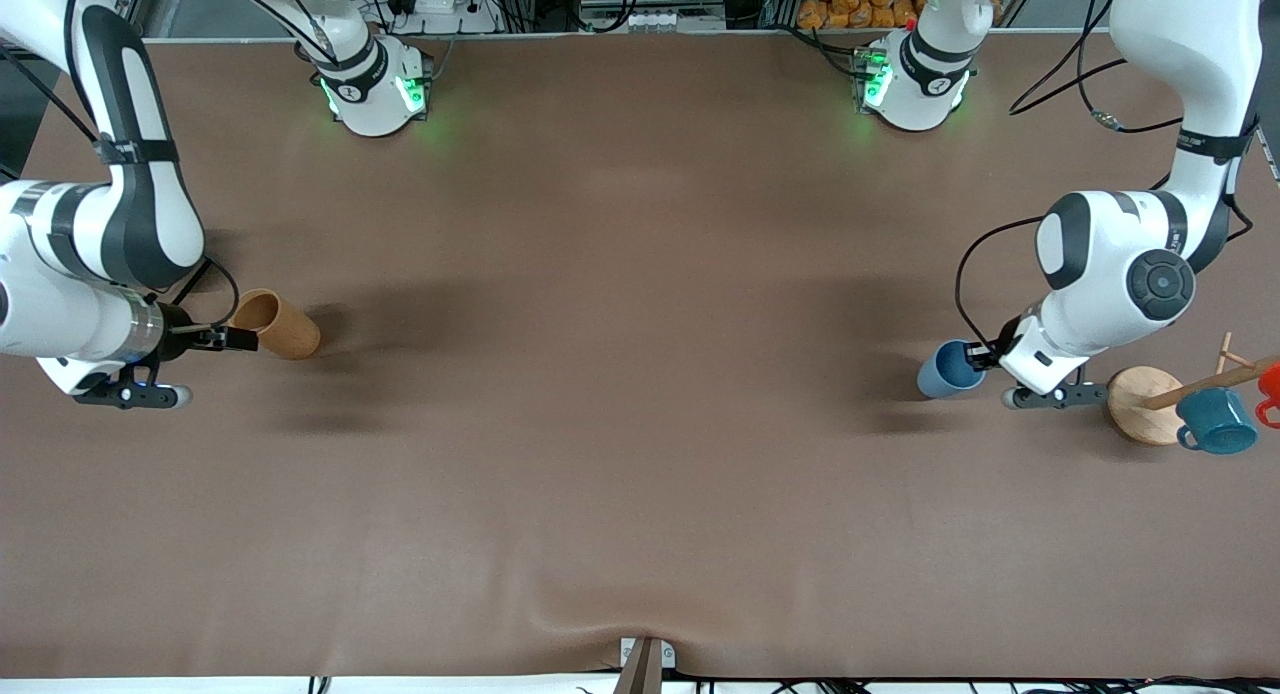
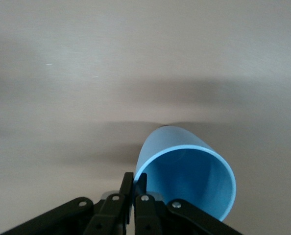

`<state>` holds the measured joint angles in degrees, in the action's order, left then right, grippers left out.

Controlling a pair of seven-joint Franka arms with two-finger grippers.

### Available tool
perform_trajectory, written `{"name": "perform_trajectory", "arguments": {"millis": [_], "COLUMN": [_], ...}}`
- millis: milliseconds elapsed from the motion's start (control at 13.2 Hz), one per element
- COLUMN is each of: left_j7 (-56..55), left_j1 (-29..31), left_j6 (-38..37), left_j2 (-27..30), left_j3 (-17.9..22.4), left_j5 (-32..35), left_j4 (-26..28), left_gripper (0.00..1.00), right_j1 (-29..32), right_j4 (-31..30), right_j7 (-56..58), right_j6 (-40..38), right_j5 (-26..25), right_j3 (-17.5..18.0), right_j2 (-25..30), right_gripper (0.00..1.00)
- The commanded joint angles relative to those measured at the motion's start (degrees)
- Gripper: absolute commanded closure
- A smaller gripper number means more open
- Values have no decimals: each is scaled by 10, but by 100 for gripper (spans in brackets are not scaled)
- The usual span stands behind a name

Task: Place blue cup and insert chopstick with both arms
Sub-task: 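Lift the blue cup with the left gripper and carry it toward the table middle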

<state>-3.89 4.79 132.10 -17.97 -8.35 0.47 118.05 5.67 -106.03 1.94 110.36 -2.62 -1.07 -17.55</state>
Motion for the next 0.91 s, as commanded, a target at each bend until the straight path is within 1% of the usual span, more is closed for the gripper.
{"name": "perform_trajectory", "arguments": {"millis": [0, 76, 152, 228, 304, 380, 456, 684, 759, 835], "left_j7": [-22, -50, -86, -114, -137, -169, -215, -353, -384, -414], "left_j1": [-4, -5, -6, -13, -32, -57, -87, -181, -206, -217], "left_j6": [-51, -60, -68, -76, -79, -81, -81, -77, -69, -56], "left_j2": [39, 37, 33, 30, 26, 22, 21, -8, -16, -23], "left_j3": [-73, -104, -134, -161, -175, -177, -177, -177, -175, -176], "left_j5": [-6, -6, -6, -5, -5, -5, -5, -3, 2, 12], "left_j4": [-14, -28, -39, -51, -55, -61, -62, -74, -74, -74], "left_gripper": [100, 100, 100, 100, 100, 100, 100, 100, 100, 100], "right_j1": [7, 7, 7, 7, 8, 9, 9, 11, 12, 13], "right_j4": [13, 11, 10, 10, 10, 10, 11, 14, 15, 16], "right_j7": [-4, -4, -3, -4, -5, -5, -5, -5, -5, -5], "right_j6": [-11, -13, -18, -31, -44, -55, -65, -67, -66, -65], "right_j5": [-4, -4, -4, 0, 3, 4, 4, 10, 10, 10], "right_j3": [8, 8, 8, 8, 9, 9, 9, 9, 9, 9], "right_j2": [-7, -7, -7, -7, -6, -6, -5, -5, -6, -6], "right_gripper": [0, 1, 20, 50, 78, 95, 100, 100, 100, 100]}}
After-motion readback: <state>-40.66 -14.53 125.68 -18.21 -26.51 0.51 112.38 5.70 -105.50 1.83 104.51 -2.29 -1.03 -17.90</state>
